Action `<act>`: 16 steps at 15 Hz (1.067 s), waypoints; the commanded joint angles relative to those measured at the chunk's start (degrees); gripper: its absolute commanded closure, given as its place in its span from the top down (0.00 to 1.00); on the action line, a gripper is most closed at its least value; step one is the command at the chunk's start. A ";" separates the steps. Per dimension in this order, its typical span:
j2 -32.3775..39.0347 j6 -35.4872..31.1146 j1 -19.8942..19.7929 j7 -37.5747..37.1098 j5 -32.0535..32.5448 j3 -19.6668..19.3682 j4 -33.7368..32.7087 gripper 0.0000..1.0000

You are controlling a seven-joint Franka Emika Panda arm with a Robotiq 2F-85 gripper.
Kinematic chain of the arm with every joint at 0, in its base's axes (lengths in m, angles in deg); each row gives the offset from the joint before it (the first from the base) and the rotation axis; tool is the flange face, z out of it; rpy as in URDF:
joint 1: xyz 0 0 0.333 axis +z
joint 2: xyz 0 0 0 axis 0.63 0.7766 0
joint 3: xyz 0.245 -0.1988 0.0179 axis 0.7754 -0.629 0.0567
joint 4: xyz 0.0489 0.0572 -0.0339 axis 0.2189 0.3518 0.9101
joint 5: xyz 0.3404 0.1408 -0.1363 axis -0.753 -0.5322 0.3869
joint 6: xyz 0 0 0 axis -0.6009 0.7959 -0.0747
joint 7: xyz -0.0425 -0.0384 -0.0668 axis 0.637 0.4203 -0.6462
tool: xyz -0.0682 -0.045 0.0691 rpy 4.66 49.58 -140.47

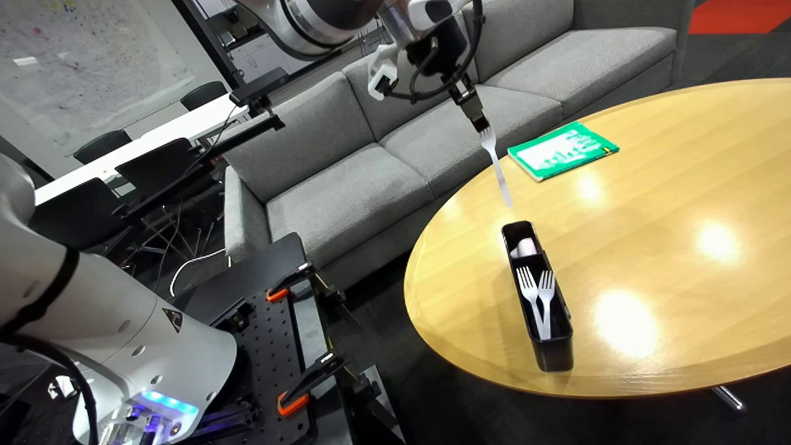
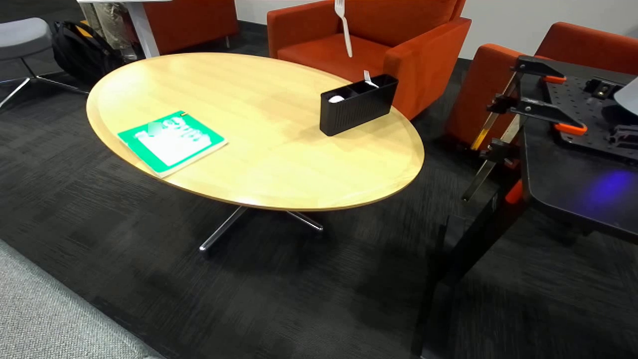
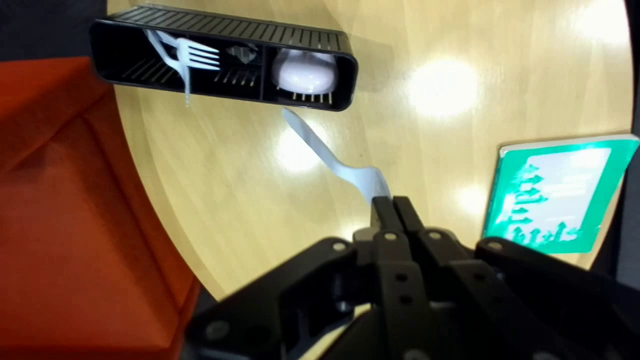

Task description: Remove one fork from the box and place it on the table

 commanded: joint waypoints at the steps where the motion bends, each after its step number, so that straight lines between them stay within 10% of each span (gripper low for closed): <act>1: 3.25 -0.29 3.76 -3.47 8.19 1.28 -3.40 0.01; 9: 14.65 -1.04 17.61 -18.24 32.24 -3.34 -13.12 0.01; 16: 14.87 -0.03 17.28 -17.02 30.61 -2.58 -13.00 0.01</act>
